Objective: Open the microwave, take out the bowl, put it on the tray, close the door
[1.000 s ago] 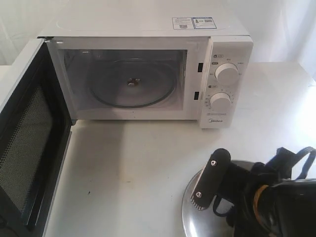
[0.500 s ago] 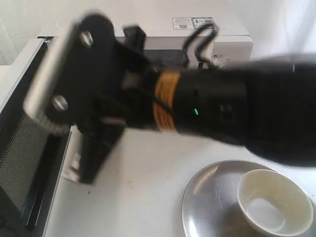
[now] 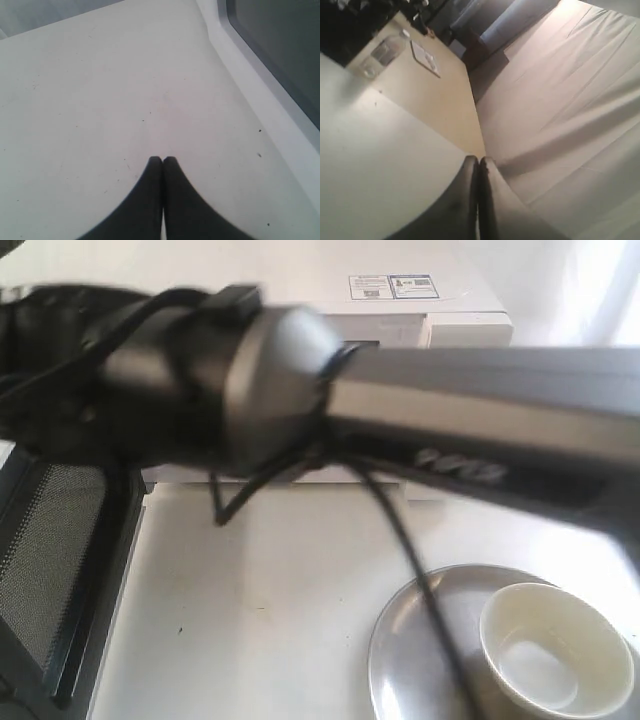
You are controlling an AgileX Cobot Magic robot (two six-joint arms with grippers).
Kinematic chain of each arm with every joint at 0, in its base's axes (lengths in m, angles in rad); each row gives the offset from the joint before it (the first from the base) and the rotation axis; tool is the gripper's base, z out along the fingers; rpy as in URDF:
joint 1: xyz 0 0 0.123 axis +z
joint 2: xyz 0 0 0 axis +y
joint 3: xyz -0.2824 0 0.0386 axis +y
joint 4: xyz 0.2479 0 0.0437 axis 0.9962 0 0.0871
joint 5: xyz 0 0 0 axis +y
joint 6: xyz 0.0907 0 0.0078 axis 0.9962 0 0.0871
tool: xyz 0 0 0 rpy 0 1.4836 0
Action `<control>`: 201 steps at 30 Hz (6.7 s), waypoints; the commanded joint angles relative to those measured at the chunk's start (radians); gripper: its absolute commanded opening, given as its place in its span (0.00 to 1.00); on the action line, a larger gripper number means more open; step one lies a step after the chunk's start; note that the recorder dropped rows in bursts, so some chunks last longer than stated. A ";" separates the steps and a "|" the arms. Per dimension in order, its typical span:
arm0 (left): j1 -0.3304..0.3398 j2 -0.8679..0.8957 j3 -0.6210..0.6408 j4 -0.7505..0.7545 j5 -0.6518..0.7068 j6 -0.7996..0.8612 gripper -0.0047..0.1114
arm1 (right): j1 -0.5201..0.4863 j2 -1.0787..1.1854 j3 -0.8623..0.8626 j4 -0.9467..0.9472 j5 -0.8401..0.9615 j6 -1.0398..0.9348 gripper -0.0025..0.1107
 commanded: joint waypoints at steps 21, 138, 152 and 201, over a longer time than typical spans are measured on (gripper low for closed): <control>-0.002 -0.002 -0.002 -0.008 0.000 -0.003 0.04 | -0.133 0.096 -0.128 -0.390 1.509 -0.146 0.02; -0.002 -0.002 -0.002 -0.008 0.000 -0.003 0.04 | -1.112 -1.978 1.767 0.968 0.631 -0.257 0.02; -0.002 -0.002 -0.002 -0.008 0.000 -0.003 0.04 | -1.112 -1.978 1.767 0.968 0.627 -0.265 0.02; -0.002 -0.002 -0.002 -0.008 0.000 -0.003 0.04 | -1.112 -1.978 1.767 0.968 0.627 -0.265 0.02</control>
